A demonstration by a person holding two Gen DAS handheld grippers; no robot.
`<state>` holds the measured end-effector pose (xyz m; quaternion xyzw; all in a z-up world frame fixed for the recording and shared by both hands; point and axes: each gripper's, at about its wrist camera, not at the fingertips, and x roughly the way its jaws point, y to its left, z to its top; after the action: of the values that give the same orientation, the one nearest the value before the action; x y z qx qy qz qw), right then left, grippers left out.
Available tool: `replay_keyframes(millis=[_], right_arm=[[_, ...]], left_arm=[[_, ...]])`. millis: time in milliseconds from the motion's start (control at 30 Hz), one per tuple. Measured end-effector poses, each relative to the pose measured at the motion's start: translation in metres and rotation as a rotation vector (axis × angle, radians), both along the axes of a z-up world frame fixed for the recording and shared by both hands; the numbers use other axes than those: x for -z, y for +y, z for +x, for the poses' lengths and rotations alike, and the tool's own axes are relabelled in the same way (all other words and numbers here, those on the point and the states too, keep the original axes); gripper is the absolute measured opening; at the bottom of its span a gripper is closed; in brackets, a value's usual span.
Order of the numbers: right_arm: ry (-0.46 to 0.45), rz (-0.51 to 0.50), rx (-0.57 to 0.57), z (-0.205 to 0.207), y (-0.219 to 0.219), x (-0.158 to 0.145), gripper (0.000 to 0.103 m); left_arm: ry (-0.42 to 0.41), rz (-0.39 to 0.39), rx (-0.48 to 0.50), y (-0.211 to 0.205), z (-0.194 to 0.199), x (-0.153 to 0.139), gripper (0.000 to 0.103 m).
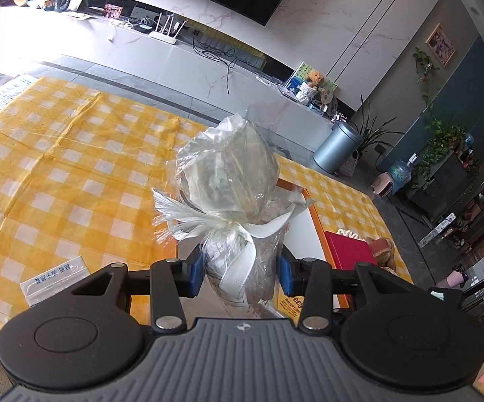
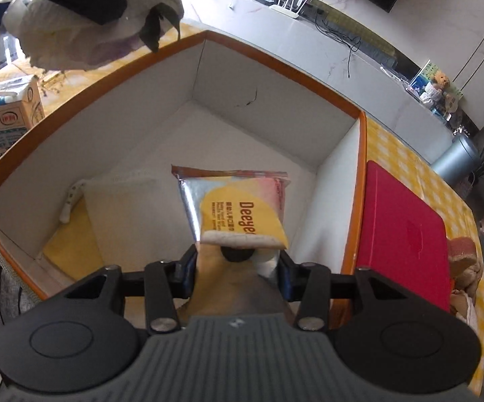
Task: Organize soft objects
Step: 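Carry the plastic bag with the left gripper while the right gripper carries the packet over the white box, then open the right gripper to drop the Deeger packet into the white box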
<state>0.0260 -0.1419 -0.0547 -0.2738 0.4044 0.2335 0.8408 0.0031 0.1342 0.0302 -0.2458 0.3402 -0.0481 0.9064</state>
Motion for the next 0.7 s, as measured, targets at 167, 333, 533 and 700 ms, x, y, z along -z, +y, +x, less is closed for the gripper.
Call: replay_keyframes(millis=[167,333,533,700], right_arm=[[0.039,0.001,0.001,0.003,0.002,-0.001,0.047],[0.038,-0.004,0.013,0.005,-0.003,-0.001,0.061],[0.005,0.095,-0.025,-0.001,-0.015,-0.021,0.08],[-0.02,0.301,-0.032,0.003,-0.043,-0.052,0.085]], left_arm=[[-0.009,-0.014,-0.012,0.006,-0.003,-0.002,0.049],[-0.004,-0.02,-0.003,0.005,-0.001,-0.001,0.049],[-0.004,-0.018,0.022,-0.002,0.002,0.0,0.049],[0.008,-0.003,0.034,-0.009,0.008,0.005,0.049]])
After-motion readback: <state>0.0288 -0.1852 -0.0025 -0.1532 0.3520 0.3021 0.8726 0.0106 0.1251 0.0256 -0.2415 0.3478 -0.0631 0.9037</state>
